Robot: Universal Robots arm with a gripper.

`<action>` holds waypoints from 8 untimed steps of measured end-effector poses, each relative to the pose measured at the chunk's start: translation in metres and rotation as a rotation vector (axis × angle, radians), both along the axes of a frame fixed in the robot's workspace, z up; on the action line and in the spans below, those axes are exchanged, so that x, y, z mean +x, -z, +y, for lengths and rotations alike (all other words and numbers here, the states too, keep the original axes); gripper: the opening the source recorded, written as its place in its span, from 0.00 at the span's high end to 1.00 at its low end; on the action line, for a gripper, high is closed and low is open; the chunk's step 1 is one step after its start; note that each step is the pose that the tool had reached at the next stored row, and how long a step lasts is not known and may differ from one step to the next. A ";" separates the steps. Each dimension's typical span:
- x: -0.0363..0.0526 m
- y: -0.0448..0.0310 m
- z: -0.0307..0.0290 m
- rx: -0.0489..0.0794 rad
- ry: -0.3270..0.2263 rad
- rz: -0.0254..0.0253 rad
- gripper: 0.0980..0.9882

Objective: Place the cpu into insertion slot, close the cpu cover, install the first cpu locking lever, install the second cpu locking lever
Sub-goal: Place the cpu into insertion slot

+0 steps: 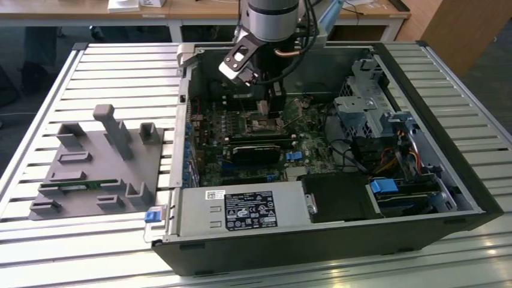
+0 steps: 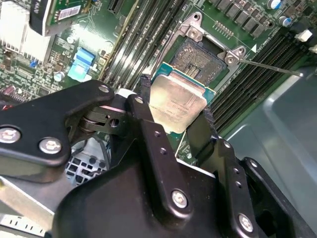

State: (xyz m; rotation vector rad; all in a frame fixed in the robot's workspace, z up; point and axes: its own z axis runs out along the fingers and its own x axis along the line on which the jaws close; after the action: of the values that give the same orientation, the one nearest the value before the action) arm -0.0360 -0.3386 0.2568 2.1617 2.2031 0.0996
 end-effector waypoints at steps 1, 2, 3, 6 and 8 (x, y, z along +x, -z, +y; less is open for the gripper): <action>0.0000 0.0011 0.0001 0.000 0.000 0.0001 0.50; 0.0000 0.0020 0.0001 0.000 0.000 0.0000 0.50; 0.0000 0.0029 0.0002 0.000 0.000 0.0000 0.50; -0.0001 0.0049 0.0002 0.000 0.000 0.0000 0.50; -0.0001 0.0052 0.0001 0.000 0.000 0.0001 0.50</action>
State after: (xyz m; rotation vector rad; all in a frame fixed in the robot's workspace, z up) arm -0.0362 -0.3384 0.2515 2.1616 2.2031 0.0994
